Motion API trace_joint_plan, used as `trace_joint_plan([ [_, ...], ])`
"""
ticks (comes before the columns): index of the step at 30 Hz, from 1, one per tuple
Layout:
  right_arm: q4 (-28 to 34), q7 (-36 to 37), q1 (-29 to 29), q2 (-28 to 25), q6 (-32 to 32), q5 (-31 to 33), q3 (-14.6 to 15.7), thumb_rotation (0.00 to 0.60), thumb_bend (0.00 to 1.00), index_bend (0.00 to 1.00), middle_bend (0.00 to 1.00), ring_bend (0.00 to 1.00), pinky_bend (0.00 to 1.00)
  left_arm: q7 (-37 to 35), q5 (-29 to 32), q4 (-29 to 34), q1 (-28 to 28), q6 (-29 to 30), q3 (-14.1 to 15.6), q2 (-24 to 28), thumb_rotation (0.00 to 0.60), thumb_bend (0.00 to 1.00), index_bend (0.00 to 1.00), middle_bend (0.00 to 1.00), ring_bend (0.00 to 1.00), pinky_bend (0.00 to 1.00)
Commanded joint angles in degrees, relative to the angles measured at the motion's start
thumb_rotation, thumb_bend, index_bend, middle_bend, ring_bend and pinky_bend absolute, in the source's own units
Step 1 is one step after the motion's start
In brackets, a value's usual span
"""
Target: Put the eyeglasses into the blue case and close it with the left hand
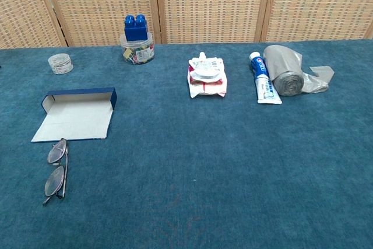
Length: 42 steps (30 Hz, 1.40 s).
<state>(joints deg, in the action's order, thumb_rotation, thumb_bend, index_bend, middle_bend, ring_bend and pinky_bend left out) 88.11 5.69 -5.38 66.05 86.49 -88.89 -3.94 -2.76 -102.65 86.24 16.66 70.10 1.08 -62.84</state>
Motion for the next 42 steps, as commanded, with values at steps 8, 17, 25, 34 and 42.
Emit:
trace_joint_plan([
  [8, 0.23, 0.92, -0.18, -0.27, -0.60, 0.32, 0.05, 0.600, 0.00, 0.00, 0.00, 0.00, 0.00, 8.89, 3.10, -0.29, 6.07, -8.90, -1.89, -5.24, 0.600, 0.26, 0.31, 0.00, 0.00, 0.00],
  [17, 0.30, 1.72, -0.34, -0.46, -1.09, 0.62, 0.04, 0.600, 0.00, 0.00, 0.00, 0.00, 0.00, 12.50, 5.45, 0.39, 10.39, -15.50, -1.84, -8.18, 0.600, 0.31, 0.32, 0.00, 0.00, 0.00],
  [25, 0.49, 2.37, -0.33, -0.52, -1.28, 1.19, -0.14, 0.600, 0.00, 0.00, 0.00, 0.00, 0.00, 15.24, 7.83, -0.14, 12.98, -19.14, -1.76, -11.07, 0.600, 0.31, 0.33, 0.00, 0.00, 0.00],
  [34, 0.54, 2.76, -0.31, -0.43, -1.21, 1.56, -0.35, 0.600, 0.00, 0.00, 0.00, 0.00, 0.00, 16.59, 9.98, -2.36, 14.44, -20.66, -0.70, -13.93, 0.600, 0.32, 0.36, 0.00, 0.00, 0.00],
  [42, 0.50, 2.73, -0.30, -0.34, -1.07, 1.56, -0.42, 0.600, 0.00, 0.00, 0.00, 0.00, 0.00, 17.96, 10.77, -3.74, 14.73, -20.07, 0.45, -14.77, 0.600, 0.33, 0.37, 0.00, 0.00, 0.00],
])
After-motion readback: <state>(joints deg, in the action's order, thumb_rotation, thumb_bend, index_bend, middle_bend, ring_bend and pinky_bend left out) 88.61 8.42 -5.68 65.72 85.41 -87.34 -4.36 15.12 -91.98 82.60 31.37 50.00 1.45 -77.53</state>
